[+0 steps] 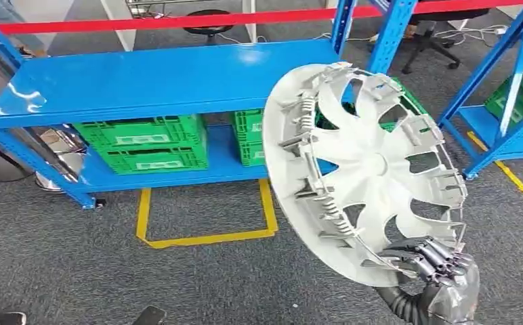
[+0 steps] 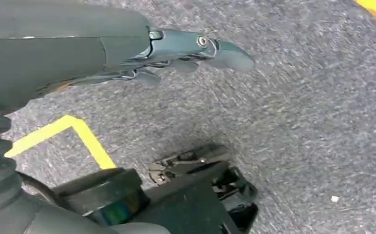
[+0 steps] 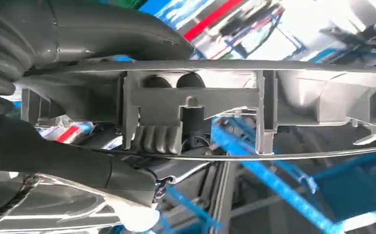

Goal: Take the parts from the cabinet and place them on the table.

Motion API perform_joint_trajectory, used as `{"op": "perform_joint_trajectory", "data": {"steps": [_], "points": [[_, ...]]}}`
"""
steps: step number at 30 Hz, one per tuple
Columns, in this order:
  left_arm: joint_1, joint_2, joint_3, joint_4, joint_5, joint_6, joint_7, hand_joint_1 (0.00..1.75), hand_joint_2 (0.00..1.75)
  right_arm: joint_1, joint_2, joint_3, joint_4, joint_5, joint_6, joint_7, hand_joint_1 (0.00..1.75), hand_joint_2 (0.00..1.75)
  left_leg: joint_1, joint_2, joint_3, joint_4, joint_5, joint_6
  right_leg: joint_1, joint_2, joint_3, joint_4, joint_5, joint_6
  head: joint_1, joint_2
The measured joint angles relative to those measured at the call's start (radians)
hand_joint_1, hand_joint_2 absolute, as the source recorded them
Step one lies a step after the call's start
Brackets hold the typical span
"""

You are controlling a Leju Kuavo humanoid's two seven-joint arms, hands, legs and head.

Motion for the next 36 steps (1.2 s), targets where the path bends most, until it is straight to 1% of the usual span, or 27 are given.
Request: {"op": "perform_joint_trajectory", "data": {"steps": [3,4,5,6,8,9,10,12,13,14,15,18,19,20,21,23,24,25,27,28,29,30,31,33,34,35,36], "points": [[0.0,-0.003,0.003,-0.01,0.0,0.005,-0.001,0.0,1.75,0.012,0.007,-0.005,-0.003,0.009,0.0,-0.002,1.75,1.75,0.002,0.022,0.0,0.004,0.003,-0.007,0.001,0.024,-0.012,0.007,0.007,-0.015,0.0,0.0],[-0.001,-0.004,0.005,-0.016,0.0,0.005,-0.001,0.0,1.75,0.016,0.011,-0.006,-0.003,0.014,0.0,-0.005,1.75,1.75,0.006,0.005,-0.003,0.012,-0.011,-0.016,-0.003,0.03,-0.014,0.005,0.012,-0.024,0.0,0.0],[0.0,-0.006,0.008,-0.021,-0.001,0.006,-0.001,0.0,1.75,0.016,0.014,-0.008,-0.006,0.017,0.0,-0.007,1.75,1.75,0.01,-0.038,-0.013,0.041,-0.042,-0.024,-0.005,0.038,-0.018,0.005,0.015,-0.029,-0.005,0.0],[0.002,-0.007,0.011,-0.023,-0.002,0.009,0.001,0.0,1.75,0.014,0.019,-0.01,-0.007,0.019,0.0,-0.009,1.75,1.75,0.015,-0.063,-0.036,0.105,-0.086,-0.03,-0.005,0.047,-0.023,0.006,0.018,-0.033,-0.004,0.0],[0.009,-0.007,0.017,-0.024,-0.003,0.018,0.009,0.0,1.75,0.015,0.026,-0.01,-0.009,0.021,0.0,-0.01,1.75,1.75,0.018,-0.078,-0.094,0.256,-0.156,-0.035,-0.004,0.069,-0.031,0.006,0.024,-0.036,-0.004,0.0],[0.014,-0.007,0.019,-0.024,-0.004,0.02,0.01,0.0,1.75,0.015,0.029,-0.01,-0.009,0.021,0.0,-0.01,1.75,1.75,0.018,-0.078,-0.107,0.294,-0.161,-0.035,-0.004,0.082,-0.033,0.006,0.026,-0.035,-0.004,0.0],[0.018,-0.008,0.023,-0.024,-0.005,0.02,0.012,0.0,1.75,0.016,0.029,-0.011,-0.008,0.021,0.0,-0.008,1.75,1.75,0.018,-0.08,-0.099,0.283,-0.143,-0.032,-0.003,0.096,-0.035,0.006,0.029,-0.035,-0.004,0.0],[0.022,-0.009,0.025,-0.028,-0.008,0.034,0.001,0.0,1.75,0.017,0.034,-0.013,-0.009,0.031,0.0,-0.003,1.75,1.75,0.018,-0.091,-0.035,0.152,-0.059,-0.021,-0.002,0.121,-0.037,0.007,0.033,-0.033,-0.004,0.0],[0.024,-0.011,0.027,-0.035,-0.008,0.04,-0.008,0.0,1.75,0.017,0.036,-0.014,-0.009,0.038,0.0,-0.002,1.75,1.75,0.018,-0.118,0.007,0.06,-0.013,-0.012,-0.002,0.133,-0.036,0.006,0.035,-0.03,-0.004,0.0],[0.025,-0.012,0.032,-0.037,-0.008,0.042,-0.012,0.0,1.75,0.02,0.038,-0.014,-0.011,0.042,0.0,-0.002,1.75,1.75,0.02,-0.175,0.029,0.017,-0.02,-0.001,-0.009,0.142,-0.04,0.004,0.038,-0.028,-0.002,0.0],[0.028,-0.012,0.04,-0.038,-0.008,0.042,-0.015,0.0,1.75,0.017,0.041,-0.015,-0.014,0.045,0.0,-0.002,1.75,1.75,0.02,-0.19,0.027,0.008,-0.008,0.001,-0.004,0.153,-0.046,0.007,0.043,-0.02,0.001,0.0],[0.029,-0.016,0.048,-0.04,-0.017,0.036,-0.015,0.0,1.75,0.032,0.045,-0.02,-0.019,0.048,0.0,-0.001,1.75,1.75,0.011,-0.155,0.026,-0.002,-0.01,0.005,-0.016,0.186,-0.062,-0.003,0.061,0.006,-0.003,0.0],[0.025,-0.018,0.048,-0.04,-0.02,0.029,-0.015,0.0,1.75,0.036,0.044,-0.025,-0.021,0.048,0.0,0.0,1.75,1.75,0.023,-0.137,0.031,-0.033,-0.003,0.009,-0.012,0.183,-0.068,0.002,0.057,0.009,-0.002,0.0],[0.023,-0.021,0.049,-0.04,-0.026,0.021,-0.015,0.0,1.75,0.041,0.044,-0.03,-0.021,0.048,0.0,0.004,1.75,1.75,0.021,-0.124,0.031,-0.04,0.005,0.013,-0.005,0.125,-0.087,0.02,0.038,0.01,0.002,0.0],[0.023,-0.023,0.049,-0.04,-0.034,0.012,-0.015,0.0,1.75,0.037,0.045,-0.031,-0.021,0.048,0.0,0.005,1.75,1.75,0.02,-0.111,0.028,-0.041,0.008,0.021,-0.004,0.089,-0.111,0.076,-0.005,0.013,0.01,0.0],[0.028,-0.024,0.05,-0.04,-0.047,0.005,-0.01,0.0,1.75,0.038,0.045,-0.037,-0.021,0.053,0.0,0.013,1.75,1.75,0.014,-0.081,0.021,-0.038,0.009,0.022,-0.005,0.07,-0.165,0.216,-0.075,0.019,0.009,0.0],[0.029,-0.024,0.05,-0.04,-0.057,0.006,-0.005,0.0,1.75,0.04,0.045,-0.04,-0.021,0.052,0.0,0.018,1.75,1.75,0.011,-0.065,0.018,-0.036,0.009,0.023,-0.005,0.068,-0.184,0.268,-0.092,0.022,0.01,0.0],[0.028,-0.024,0.05,-0.04,-0.064,0.01,0.002,0.0,1.75,0.044,0.045,-0.045,-0.021,0.052,0.0,0.026,1.75,1.75,0.01,-0.051,0.016,-0.033,0.009,0.023,-0.005,0.066,-0.179,0.271,-0.084,0.023,0.01,0.0],[0.024,-0.025,0.05,-0.04,-0.086,0.022,0.008,0.0,1.75,0.054,0.045,-0.057,-0.021,0.053,0.0,0.043,1.75,1.75,0.008,-0.026,0.012,-0.027,0.008,0.023,-0.004,0.053,-0.099,0.151,-0.02,0.022,0.01,0.0],[0.023,-0.026,0.05,-0.04,-0.092,0.025,0.009,0.0,1.75,0.056,0.045,-0.062,-0.022,0.053,0.0,0.048,1.75,1.75,0.007,-0.016,0.012,-0.025,0.006,0.022,-0.003,0.033,-0.043,0.062,0.012,0.018,0.011,0.0],[0.022,-0.026,0.05,-0.04,-0.094,0.027,0.009,0.0,1.75,0.055,0.045,-0.065,-0.023,0.054,0.0,0.05,1.75,1.75,0.005,-0.004,0.013,-0.021,0.005,0.018,0.001,-0.008,-0.006,-0.012,0.008,0.014,0.01,0.0],[0.022,-0.026,0.05,-0.04,-0.098,0.028,0.009,0.0,1.75,0.055,0.045,-0.066,-0.023,0.057,0.0,0.05,1.75,1.75,-0.004,0.004,0.009,-0.015,0.001,0.013,0.007,-0.02,0.007,-0.02,0.011,0.002,0.009,0.0],[0.022,-0.026,0.05,-0.04,-0.102,0.03,0.009,0.0,1.75,0.06,0.051,-0.072,-0.03,0.071,0.0,0.048,1.75,1.75,-0.003,0.011,0.007,-0.015,0.004,0.009,0.009,-0.001,-0.001,-0.017,0.015,-0.007,0.006,0.0],[0.021,-0.03,0.05,-0.042,-0.113,0.029,0.019,0.0,1.75,0.072,0.06,-0.09,-0.04,0.092,0.0,0.041,1.75,1.75,-0.001,0.027,0.009,-0.016,0.008,0.002,0.011,0.016,-0.008,-0.017,0.02,-0.016,0.006,0.0],[0.022,-0.032,0.049,-0.048,-0.12,0.024,0.029,0.0,1.75,0.076,0.063,-0.095,-0.046,0.096,0.0,0.038,1.75,1.75,-0.001,0.029,0.008,-0.013,0.003,-0.003,0.006,0.025,-0.008,-0.024,0.027,-0.024,0.008,0.0],[0.024,-0.033,0.05,-0.058,-0.124,0.016,0.038,0.0,1.75,0.079,0.069,-0.099,-0.055,0.103,0.0,0.036,1.75,1.75,0.004,-0.017,0.003,0.0,-0.017,-0.013,0.002,0.033,-0.01,-0.025,0.031,-0.027,0.004,0.0],[0.03,-0.035,0.05,-0.067,-0.129,0.013,0.041,0.0,1.75,0.078,0.073,-0.104,-0.06,0.107,0.0,0.035,1.75,1.75,0.008,-0.054,-0.013,0.047,-0.056,-0.02,0.0,0.041,-0.013,-0.025,0.034,-0.032,0.003,0.0]]}}
